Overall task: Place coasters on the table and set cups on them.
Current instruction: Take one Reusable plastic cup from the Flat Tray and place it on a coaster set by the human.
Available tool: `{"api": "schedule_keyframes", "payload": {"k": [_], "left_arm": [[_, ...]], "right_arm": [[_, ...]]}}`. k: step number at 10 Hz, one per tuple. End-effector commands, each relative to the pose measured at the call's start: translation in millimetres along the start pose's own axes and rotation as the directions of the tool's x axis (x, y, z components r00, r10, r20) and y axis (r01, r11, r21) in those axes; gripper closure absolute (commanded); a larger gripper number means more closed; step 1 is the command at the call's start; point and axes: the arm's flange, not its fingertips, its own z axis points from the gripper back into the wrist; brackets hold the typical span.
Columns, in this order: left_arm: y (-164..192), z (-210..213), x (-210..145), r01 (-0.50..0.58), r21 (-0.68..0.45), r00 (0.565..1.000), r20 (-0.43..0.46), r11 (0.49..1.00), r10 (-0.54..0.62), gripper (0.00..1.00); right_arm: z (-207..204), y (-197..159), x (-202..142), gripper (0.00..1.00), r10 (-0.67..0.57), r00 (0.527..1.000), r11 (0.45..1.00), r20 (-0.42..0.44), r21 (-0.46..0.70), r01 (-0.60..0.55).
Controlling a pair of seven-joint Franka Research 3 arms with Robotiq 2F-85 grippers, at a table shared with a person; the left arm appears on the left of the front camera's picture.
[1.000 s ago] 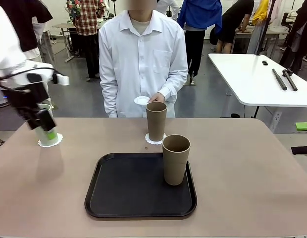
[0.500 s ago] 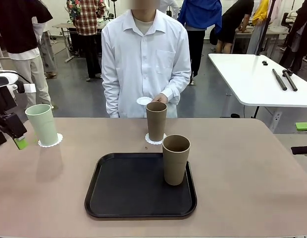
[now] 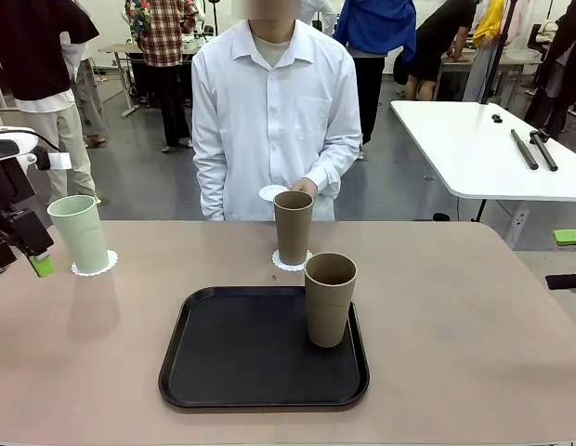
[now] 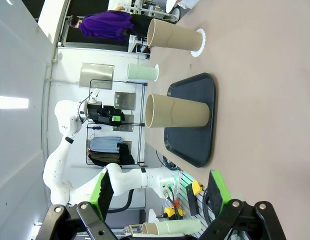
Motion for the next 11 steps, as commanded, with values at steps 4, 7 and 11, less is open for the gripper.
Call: {"api": "schedule_keyframes", "payload": {"k": [4, 7, 11], "left_arm": [[83, 19, -15, 0.009, -0.394, 0.989, 0.138, 0.919, 0.05, 0.0], [180, 0, -59, -0.084, -0.729, 0.91, 0.221, 0.679, 0.35, 0.0], [226, -31, -94, -0.115, -0.848, 0.813, 0.218, 0.517, 0.539, 0.0]], "right_arm": [[0, 2, 1, 0.0, 0.003, 1.0, 1.0, 0.005, 0.015, -0.003], [0, 2, 1, 0.0, 0.003, 1.0, 1.0, 0.005, 0.015, -0.003], [0, 2, 1, 0.0, 0.003, 1.0, 1.0, 0.005, 0.015, -0.003]]}}
